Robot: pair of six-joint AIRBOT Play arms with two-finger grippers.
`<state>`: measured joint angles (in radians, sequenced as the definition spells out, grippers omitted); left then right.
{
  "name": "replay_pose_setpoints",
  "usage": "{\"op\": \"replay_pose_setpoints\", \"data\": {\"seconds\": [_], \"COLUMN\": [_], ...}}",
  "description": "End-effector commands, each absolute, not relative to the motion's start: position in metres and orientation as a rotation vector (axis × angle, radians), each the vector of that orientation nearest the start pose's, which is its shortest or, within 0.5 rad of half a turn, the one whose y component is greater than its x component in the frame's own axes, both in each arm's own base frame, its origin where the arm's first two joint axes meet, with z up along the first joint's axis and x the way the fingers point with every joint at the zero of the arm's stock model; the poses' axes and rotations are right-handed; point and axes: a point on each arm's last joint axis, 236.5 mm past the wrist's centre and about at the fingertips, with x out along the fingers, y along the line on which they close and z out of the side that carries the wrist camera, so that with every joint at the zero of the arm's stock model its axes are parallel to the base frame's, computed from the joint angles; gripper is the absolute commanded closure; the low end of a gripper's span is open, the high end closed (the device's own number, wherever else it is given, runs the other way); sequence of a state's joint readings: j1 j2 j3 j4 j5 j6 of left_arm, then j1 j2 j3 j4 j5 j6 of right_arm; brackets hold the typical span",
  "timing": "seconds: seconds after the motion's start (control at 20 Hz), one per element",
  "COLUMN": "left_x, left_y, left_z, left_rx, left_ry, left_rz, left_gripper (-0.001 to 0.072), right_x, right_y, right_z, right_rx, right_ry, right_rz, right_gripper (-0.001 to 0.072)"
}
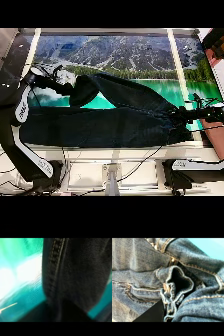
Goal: Fold the clothes and pants, and hang the long-sleeved shirts on hangers.
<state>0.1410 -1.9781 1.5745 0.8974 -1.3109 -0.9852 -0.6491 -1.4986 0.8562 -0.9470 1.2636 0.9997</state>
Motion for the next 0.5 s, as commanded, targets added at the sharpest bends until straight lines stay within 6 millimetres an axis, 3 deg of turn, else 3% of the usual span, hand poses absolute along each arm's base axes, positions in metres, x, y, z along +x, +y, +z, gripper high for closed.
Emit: {"op": "replay_pose_setpoints", "data": {"seconds": [0.0, 0.1, 0.25, 0.35, 0.45], "left_x": [0.470, 0.483, 0.530, 0.574, 0.615], "left_y": [-0.079, -0.057, -0.033, -0.011, 0.011], "left_z": [-0.116, -0.111, -0.071, -0.018, 0.056], "left_rx": [-0.174, 0.000, 0.148, 0.297, 0.463], "left_ry": [1.369, 1.364, 1.228, 1.050, 0.816], "left_rz": [-0.694, -0.643, -0.535, -0.424, -0.279], "left_gripper": [0.0681, 0.0682, 0.0683, 0.0683, 0.0683], "right_x": [0.289, 0.289, 0.289, 0.289, 0.289], "right_y": [-0.054, -0.053, -0.053, -0.053, -0.053], "right_z": [-0.106, -0.106, -0.106, -0.106, -0.106], "right_rx": [0.781, 0.782, 0.782, 0.782, 0.782], "right_ry": [1.440, 1.442, 1.442, 1.442, 1.442], "right_rz": [0.220, 0.223, 0.223, 0.223, 0.223], "right_gripper": [0.0643, 0.0643, 0.0643, 0.0643, 0.0643]}}
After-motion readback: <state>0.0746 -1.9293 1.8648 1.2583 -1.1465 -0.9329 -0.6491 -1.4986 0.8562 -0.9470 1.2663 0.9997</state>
